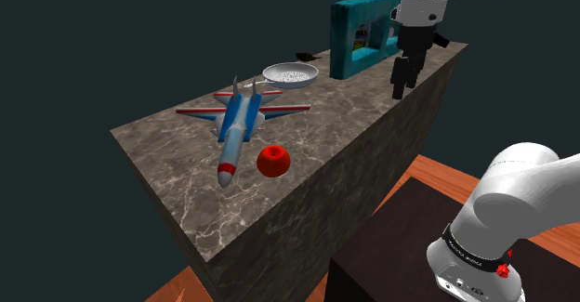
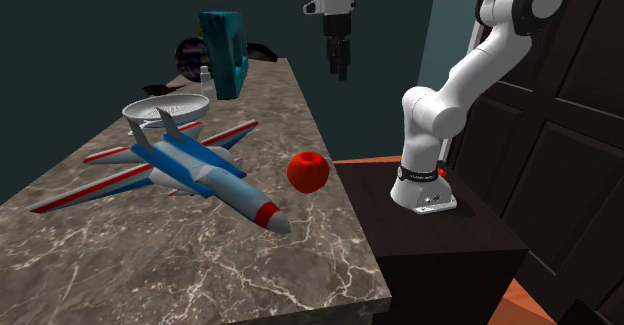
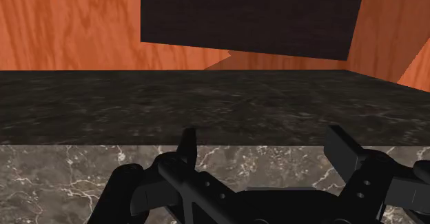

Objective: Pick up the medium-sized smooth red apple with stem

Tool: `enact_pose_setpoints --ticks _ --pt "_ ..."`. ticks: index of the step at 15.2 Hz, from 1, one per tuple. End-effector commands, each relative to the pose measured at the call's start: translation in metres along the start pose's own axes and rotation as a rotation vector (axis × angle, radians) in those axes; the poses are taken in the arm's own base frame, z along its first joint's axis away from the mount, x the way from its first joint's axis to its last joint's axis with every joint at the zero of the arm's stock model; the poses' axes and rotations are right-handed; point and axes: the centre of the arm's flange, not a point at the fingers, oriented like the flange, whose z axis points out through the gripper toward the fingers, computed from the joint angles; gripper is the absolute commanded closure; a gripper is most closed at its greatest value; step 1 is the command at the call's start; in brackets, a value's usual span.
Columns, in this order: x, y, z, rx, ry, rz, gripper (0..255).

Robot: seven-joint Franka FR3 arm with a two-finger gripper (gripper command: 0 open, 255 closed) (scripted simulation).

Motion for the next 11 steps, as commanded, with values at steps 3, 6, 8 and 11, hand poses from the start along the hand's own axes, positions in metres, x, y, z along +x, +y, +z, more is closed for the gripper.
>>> enact_pose_setpoints --ticks 3,6,8,11 --pt "0.01 -0.025 0.001 -0.01 0.007 0.005 0" --pt "0.025 -0.064 0.004 -0.025 0.019 0.013 0" --pt "0.035 -0.089 0.006 -0.035 0.026 0.018 0" --pt "0.051 -0.127 0.009 -0.049 0.037 0.025 0"
